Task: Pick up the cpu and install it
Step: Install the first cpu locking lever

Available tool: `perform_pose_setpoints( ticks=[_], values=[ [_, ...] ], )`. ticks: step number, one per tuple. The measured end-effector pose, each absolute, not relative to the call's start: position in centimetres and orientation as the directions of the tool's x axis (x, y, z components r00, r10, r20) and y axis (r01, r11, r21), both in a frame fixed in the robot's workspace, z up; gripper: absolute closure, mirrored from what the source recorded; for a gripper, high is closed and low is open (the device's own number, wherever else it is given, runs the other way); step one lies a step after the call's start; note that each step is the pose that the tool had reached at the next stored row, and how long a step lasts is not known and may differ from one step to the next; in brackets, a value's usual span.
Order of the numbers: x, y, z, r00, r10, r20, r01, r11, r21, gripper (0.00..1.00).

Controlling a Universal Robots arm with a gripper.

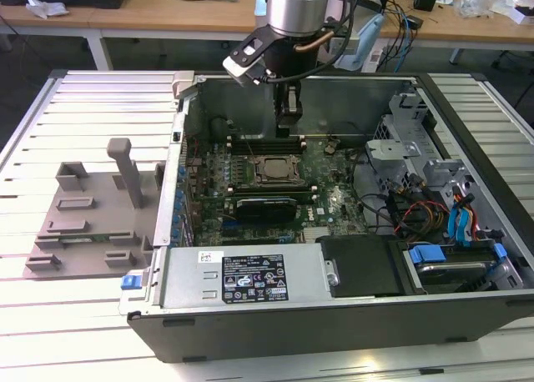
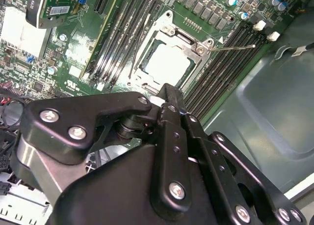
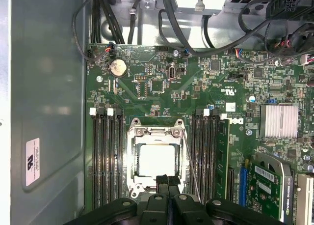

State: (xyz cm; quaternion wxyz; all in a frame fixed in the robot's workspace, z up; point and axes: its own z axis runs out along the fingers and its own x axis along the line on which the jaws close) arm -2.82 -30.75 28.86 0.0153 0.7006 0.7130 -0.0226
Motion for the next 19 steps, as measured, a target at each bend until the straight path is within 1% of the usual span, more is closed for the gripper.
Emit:
perform_pose_setpoints(
  ticks=[6,11,19],
  values=[
    [-2.82,-30.75,28.87,-0.085,0.995,-0.053,0.996,0.084,-0.011,0.89],
    [-2.82,-30.75,28.86,-0.189,0.981,-0.053,0.982,0.188,-0.011,0.89],
    [-2.82,-30.75,28.86,-0.262,0.964,-0.053,0.965,0.261,-0.011,0.89]
  ],
)
